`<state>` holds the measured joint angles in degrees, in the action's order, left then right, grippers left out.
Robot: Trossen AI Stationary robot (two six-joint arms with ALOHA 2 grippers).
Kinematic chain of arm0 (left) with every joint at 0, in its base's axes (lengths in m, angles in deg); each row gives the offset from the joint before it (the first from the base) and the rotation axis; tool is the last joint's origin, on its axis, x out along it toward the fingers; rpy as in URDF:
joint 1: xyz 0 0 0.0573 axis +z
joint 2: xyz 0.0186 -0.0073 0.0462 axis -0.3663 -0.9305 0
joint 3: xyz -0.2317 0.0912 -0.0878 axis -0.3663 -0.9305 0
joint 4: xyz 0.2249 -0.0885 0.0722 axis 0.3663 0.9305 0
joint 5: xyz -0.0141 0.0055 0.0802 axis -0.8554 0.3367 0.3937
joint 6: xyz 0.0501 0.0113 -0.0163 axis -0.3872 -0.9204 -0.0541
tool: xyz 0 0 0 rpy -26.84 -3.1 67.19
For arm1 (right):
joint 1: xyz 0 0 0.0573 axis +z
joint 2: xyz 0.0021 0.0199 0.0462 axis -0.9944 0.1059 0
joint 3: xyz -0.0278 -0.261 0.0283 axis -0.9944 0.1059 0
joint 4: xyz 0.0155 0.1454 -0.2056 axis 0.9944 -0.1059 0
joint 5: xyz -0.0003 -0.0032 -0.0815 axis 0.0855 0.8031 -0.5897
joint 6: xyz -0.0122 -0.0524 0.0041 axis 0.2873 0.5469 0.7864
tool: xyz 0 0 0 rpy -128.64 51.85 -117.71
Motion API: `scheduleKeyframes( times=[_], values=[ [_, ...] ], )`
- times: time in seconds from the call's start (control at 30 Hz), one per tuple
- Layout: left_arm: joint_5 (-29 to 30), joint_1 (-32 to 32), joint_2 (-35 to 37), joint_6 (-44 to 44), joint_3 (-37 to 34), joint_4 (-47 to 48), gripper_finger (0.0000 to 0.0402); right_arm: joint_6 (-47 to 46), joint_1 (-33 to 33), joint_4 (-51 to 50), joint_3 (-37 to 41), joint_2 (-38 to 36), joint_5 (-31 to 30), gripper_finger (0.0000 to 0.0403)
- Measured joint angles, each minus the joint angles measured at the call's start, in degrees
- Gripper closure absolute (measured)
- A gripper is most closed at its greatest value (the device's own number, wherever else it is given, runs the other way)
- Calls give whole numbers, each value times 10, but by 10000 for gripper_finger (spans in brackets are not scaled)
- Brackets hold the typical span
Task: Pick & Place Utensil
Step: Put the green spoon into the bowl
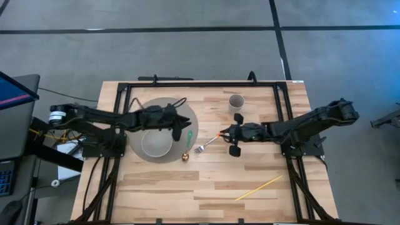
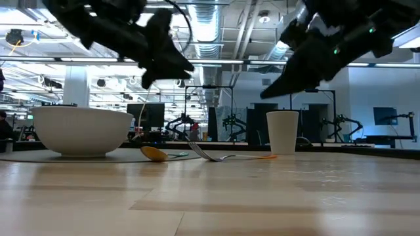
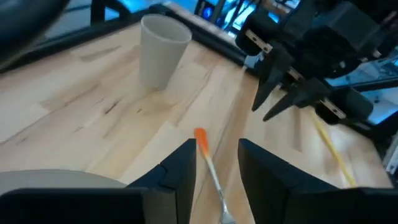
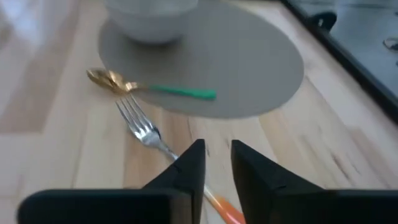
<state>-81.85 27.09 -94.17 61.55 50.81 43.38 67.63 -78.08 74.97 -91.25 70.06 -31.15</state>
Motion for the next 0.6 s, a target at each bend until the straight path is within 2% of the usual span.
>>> scheduleKeyframes(
  times=[0.13, 0.3, 0.47, 0.6],
  values=[
    [-22, 14, -60, 1, 18, 14, 282, -8, -5, -1, -8, 42, 0, 316],
    [-42, 42, -116, 17, 19, 26, 282, -9, -6, -1, -15, 74, 0, 315],
    [-82, 62, -160, 44, 19, 26, 282, -9, -8, -1, -26, 85, 0, 316],
    [-85, 53, -172, 59, 19, 27, 282, -9, -7, -1, -32, 81, 0, 316]
  ],
)
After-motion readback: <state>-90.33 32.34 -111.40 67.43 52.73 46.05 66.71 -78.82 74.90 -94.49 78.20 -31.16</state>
